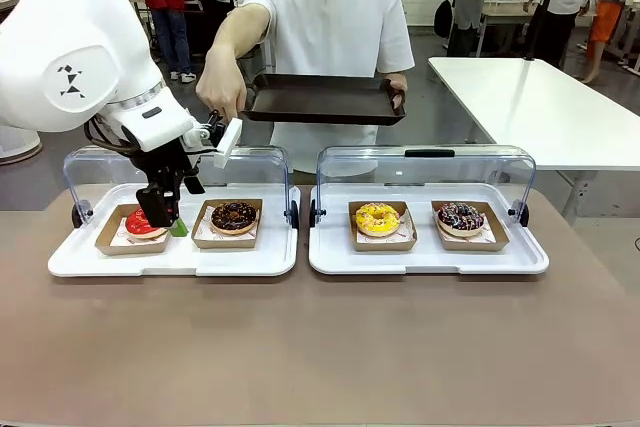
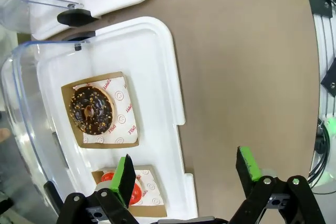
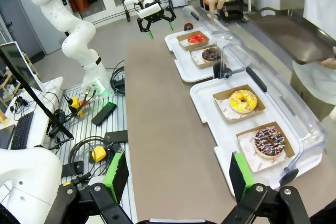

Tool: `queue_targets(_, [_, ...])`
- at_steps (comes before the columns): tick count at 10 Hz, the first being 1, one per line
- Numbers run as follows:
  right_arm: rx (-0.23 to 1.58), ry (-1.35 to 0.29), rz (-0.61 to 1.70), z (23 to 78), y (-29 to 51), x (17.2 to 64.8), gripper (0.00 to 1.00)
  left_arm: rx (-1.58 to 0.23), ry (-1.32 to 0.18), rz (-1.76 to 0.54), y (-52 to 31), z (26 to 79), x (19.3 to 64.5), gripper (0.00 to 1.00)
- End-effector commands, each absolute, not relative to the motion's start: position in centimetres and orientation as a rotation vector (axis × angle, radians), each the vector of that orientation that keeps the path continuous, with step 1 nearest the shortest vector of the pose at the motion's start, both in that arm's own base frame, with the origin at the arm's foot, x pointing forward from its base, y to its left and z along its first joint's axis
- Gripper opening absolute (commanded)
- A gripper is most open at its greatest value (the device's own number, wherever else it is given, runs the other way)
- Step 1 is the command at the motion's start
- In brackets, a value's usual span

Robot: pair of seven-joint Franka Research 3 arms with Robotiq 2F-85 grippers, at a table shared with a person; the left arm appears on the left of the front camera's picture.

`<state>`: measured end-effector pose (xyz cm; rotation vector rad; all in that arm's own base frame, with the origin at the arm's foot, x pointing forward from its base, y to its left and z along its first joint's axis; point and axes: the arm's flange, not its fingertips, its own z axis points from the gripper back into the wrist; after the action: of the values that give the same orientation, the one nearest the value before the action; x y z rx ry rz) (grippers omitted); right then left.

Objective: Provide the desired donut to the person.
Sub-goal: Pick up and lift the Paper togo box containing the Donut pointed at by the person.

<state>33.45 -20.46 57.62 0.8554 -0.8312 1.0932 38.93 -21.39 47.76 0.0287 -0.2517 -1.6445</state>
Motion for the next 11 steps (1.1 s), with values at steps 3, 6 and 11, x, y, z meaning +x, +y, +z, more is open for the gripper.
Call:
queue_targets(3, [0.862,-0.842,1.099,57.6,-20.4,33.4,1.0,0.03,-0.255,-1.647,-21.4,47.9,38.8,1.0])
queue_targets(6, [0.862,-0.842,1.099,57.6,-20.4,33.4,1.0,-0.046,-0.048,-1.659,-22.5,44.6,45.4,1.0])
queue_targets(11, [0.862,-0.842,1.099,57.6,-20.4,33.4,1.0,-0.08,0.073,-1.635,-22.5,38.2,50.8,1.0])
